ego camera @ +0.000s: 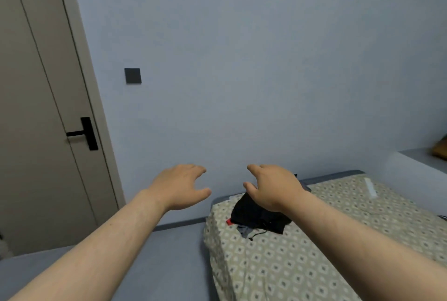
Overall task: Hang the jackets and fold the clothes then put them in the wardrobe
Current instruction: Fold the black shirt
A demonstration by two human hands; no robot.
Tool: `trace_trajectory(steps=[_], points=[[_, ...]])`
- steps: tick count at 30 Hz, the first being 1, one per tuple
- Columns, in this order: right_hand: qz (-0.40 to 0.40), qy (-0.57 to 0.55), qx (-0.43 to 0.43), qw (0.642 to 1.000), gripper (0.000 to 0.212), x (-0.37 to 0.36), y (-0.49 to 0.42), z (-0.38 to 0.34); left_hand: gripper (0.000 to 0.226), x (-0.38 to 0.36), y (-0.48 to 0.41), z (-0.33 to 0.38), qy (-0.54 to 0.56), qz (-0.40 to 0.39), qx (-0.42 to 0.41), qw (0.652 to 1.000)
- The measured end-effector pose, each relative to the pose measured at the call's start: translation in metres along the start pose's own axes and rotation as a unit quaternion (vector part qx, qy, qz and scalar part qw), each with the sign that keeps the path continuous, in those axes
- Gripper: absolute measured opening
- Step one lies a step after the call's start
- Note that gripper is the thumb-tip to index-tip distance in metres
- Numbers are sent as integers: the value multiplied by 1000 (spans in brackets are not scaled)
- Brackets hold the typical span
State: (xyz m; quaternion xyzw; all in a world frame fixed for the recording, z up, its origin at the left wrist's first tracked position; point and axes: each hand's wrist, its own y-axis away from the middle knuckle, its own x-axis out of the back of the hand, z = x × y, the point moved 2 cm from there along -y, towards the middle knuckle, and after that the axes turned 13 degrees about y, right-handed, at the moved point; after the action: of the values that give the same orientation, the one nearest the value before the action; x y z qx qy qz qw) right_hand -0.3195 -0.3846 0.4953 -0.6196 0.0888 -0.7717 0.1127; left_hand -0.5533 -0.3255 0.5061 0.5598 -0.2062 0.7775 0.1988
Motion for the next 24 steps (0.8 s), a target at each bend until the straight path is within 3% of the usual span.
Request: trace_trajectory(steps=[7,14,24], points=[[-47,24,-104,993,34,-58,-26,56,68,-46,-102,-7,34,-53,-54,997],[-122,17,-173,977,30,-111,-73,84,72,-82,-185,-39,102,-112,-59,987],[-221,-22,-212,952,40,-196,-107,89,57,-168,-257,-108,190,-170,-19,967]])
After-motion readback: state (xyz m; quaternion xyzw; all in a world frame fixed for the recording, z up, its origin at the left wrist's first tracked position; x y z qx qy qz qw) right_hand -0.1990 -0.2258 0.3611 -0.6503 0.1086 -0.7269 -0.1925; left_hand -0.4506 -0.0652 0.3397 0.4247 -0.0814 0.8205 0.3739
